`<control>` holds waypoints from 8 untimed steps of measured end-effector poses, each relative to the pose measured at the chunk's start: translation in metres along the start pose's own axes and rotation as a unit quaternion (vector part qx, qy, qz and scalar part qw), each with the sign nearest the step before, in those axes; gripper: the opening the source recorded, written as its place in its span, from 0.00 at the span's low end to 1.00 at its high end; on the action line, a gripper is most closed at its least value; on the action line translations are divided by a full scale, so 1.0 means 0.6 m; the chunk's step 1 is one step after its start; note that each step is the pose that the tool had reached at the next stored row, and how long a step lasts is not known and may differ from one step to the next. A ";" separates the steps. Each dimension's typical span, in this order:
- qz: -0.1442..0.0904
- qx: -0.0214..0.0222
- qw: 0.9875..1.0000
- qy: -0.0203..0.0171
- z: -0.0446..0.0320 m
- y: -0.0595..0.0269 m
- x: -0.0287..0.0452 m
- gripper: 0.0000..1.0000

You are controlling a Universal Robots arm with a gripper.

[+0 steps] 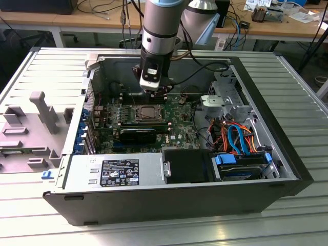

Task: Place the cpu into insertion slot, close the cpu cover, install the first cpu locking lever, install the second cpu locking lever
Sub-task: 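Install the first cpu locking lever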

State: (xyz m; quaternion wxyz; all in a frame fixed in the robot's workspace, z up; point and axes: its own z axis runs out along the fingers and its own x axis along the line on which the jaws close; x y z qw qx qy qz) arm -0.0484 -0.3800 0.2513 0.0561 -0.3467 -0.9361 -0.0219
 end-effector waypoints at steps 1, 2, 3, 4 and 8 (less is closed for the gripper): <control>-0.003 0.000 1.000 0.000 0.000 0.000 0.000 0.11; -0.006 0.001 1.000 0.000 0.000 0.000 0.000 0.11; -0.009 0.001 1.000 0.000 0.000 0.000 0.000 0.11; -0.011 0.001 1.000 0.000 0.000 0.000 0.000 0.11; -0.019 0.002 1.000 0.000 0.000 0.000 0.000 0.11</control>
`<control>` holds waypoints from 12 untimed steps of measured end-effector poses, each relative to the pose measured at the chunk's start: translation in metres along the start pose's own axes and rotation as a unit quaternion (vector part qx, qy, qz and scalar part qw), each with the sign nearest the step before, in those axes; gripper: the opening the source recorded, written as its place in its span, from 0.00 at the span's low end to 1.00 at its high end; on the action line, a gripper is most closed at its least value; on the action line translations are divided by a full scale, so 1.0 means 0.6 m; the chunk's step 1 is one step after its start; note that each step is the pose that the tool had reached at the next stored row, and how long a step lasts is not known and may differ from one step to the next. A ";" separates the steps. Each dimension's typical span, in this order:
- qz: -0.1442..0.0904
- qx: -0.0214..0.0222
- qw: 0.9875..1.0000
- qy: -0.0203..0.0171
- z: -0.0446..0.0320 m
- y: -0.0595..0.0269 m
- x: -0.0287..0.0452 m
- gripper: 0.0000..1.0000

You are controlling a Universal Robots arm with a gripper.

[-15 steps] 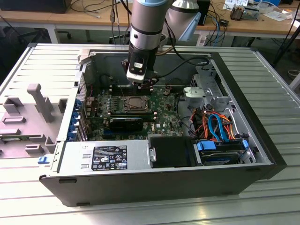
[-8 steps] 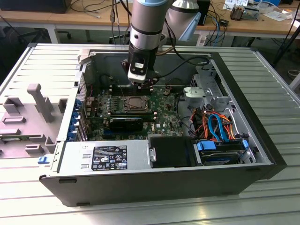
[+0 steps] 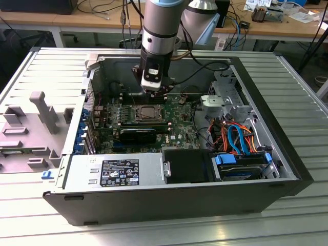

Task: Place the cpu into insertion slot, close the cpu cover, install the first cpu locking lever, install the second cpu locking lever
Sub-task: 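Install the first cpu locking lever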

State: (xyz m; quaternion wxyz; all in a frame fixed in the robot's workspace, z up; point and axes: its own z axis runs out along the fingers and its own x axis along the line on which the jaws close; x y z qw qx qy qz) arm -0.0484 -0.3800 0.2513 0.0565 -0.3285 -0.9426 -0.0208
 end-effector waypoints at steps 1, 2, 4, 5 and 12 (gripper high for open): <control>-0.001 0.000 1.000 0.000 0.000 0.000 0.000 0.11; -0.003 0.000 1.000 0.000 0.000 0.000 0.000 0.11; -0.006 0.001 1.000 0.000 0.000 0.000 0.000 0.11; -0.007 0.001 1.000 0.000 0.000 0.000 0.000 0.11; -0.014 0.001 1.000 0.001 0.001 0.000 0.000 0.11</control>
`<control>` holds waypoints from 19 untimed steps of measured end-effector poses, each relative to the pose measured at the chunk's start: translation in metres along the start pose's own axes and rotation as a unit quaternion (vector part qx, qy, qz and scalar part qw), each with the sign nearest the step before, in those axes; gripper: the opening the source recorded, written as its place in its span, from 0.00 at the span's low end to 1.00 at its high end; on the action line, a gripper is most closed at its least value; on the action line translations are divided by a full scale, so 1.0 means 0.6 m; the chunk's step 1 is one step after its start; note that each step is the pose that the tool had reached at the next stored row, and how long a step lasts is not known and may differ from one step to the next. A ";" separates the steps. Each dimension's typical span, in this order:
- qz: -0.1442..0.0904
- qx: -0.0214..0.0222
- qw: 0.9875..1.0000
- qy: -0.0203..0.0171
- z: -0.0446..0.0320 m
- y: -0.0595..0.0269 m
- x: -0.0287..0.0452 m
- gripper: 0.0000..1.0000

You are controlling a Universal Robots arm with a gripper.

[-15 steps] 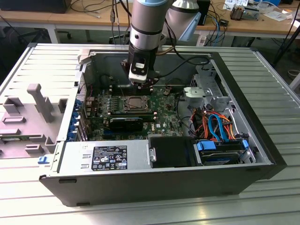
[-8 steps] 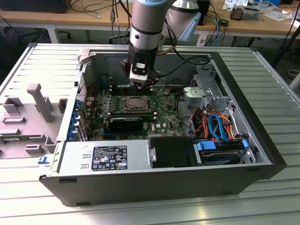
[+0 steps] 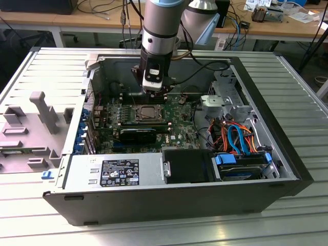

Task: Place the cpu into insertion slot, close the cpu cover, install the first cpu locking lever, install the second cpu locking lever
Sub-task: 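Install the first cpu locking lever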

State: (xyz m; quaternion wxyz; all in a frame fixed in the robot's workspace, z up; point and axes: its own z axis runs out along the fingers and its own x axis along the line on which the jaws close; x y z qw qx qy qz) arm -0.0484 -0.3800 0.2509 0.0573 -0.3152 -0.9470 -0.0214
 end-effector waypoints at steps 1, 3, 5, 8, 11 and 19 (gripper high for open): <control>-0.001 0.000 1.000 0.000 0.000 0.000 0.000 0.11; -0.002 -0.001 1.000 0.001 0.000 0.000 0.000 0.11; -0.003 -0.001 1.000 0.001 0.000 0.000 0.000 0.11; -0.004 -0.002 1.000 0.002 0.001 0.000 0.000 0.11; -0.004 -0.003 1.000 0.003 0.001 0.000 0.000 0.11; -0.006 -0.007 1.000 0.006 0.002 0.000 0.000 0.11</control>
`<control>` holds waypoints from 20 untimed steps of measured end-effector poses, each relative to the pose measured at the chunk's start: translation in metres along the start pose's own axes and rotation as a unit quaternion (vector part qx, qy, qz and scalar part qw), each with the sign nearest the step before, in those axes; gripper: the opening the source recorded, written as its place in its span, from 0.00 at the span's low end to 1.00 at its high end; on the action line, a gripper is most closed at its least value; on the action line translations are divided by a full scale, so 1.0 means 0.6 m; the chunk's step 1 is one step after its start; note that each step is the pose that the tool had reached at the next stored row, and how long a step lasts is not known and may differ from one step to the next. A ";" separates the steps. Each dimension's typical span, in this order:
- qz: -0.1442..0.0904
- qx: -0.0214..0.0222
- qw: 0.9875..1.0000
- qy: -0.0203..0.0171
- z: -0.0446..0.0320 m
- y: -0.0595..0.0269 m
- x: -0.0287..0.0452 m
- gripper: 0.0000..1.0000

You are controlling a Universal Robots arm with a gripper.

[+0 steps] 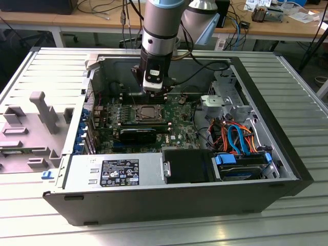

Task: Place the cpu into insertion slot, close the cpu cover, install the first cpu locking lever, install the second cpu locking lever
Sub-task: 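Install the first cpu locking lever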

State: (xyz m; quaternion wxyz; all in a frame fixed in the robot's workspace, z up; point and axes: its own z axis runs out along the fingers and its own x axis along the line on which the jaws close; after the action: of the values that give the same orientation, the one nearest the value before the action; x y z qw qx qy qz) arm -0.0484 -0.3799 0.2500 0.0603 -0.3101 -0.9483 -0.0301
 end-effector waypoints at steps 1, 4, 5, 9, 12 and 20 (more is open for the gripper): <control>0.000 0.000 1.000 0.000 0.000 0.000 0.000 0.11; -0.001 -0.003 1.000 0.002 0.001 0.000 0.000 0.11; -0.001 -0.003 1.000 0.003 0.001 0.000 0.000 0.11; -0.002 -0.006 1.000 0.005 0.001 0.000 0.000 0.11; -0.002 -0.008 1.000 0.006 0.002 0.000 0.000 0.11; -0.003 -0.015 1.000 0.011 0.004 0.000 -0.001 0.11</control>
State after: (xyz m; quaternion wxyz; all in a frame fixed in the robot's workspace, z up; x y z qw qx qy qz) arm -0.0484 -0.3799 0.2474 0.0663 -0.3073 -0.9481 -0.0481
